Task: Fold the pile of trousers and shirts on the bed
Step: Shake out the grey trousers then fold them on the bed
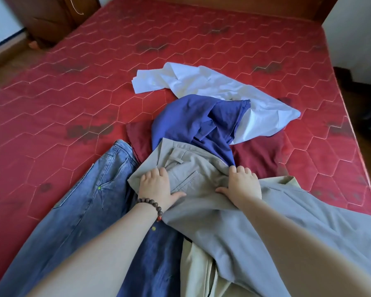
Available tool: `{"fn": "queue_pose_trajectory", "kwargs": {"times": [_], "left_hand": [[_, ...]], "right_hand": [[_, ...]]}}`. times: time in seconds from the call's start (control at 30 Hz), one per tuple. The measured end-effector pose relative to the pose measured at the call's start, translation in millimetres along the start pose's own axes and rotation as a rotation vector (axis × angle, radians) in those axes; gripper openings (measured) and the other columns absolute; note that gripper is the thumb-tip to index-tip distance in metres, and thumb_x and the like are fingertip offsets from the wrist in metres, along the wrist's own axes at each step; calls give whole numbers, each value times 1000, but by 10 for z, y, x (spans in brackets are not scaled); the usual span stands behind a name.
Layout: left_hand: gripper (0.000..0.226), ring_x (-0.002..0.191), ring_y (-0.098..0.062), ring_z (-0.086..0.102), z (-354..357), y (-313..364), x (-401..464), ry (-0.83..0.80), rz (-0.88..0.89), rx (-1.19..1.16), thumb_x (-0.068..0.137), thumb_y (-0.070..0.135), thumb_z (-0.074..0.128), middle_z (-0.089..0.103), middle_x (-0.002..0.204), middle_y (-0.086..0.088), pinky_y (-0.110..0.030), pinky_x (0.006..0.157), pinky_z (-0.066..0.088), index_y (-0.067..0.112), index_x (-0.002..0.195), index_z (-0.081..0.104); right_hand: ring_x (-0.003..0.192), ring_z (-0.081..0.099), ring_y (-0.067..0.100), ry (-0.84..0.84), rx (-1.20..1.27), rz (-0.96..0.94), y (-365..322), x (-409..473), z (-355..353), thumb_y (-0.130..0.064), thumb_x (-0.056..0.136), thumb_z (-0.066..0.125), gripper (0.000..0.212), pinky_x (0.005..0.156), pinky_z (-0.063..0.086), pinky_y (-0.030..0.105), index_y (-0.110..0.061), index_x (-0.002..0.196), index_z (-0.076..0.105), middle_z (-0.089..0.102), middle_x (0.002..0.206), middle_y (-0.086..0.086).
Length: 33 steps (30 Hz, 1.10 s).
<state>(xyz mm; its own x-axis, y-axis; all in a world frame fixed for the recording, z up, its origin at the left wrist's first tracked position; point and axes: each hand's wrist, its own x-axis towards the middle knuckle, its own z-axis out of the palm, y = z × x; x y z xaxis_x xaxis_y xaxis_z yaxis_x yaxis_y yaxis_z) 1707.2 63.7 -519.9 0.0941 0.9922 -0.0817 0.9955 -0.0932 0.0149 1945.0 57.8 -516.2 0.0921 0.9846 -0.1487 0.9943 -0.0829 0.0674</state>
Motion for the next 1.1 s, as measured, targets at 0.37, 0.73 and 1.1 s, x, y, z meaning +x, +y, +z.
{"fn": "queue_pose_trajectory", "kwargs": {"times": [0.37, 0.73, 1.1], "left_hand": [[50, 44, -26, 57, -1302, -16, -713, 170, 250, -150, 62, 42, 87, 55, 51, -4, -25, 43, 29, 11, 68, 49], [38, 66, -33, 60, -4321, 452, -1387, 403, 420, -363, 79, 40, 75, 62, 71, -10, -37, 55, 41, 8, 81, 55], [28, 80, -35, 56, -7391, 1037, -2173, 1013, 901, -450, 64, -12, 68, 59, 83, -12, -34, 79, 34, 3, 86, 61]], "right_hand": [[88, 59, 32, 134, 258, -55, 279, -881, -1087, -40, 95, 50, 30, 57, 30, 34, -11, 103, 50, 61, 95, 6], [61, 45, 23, 447, 628, 58, 941, -2696, -3801, -21, 90, 64, 29, 54, 34, 36, -12, 75, 41, 47, 66, -5], [92, 71, 18, 661, 1549, 0, 1045, -3815, -6400, -56, 69, 73, 41, 82, 56, 38, -29, 100, 66, 74, 96, 0]]}}
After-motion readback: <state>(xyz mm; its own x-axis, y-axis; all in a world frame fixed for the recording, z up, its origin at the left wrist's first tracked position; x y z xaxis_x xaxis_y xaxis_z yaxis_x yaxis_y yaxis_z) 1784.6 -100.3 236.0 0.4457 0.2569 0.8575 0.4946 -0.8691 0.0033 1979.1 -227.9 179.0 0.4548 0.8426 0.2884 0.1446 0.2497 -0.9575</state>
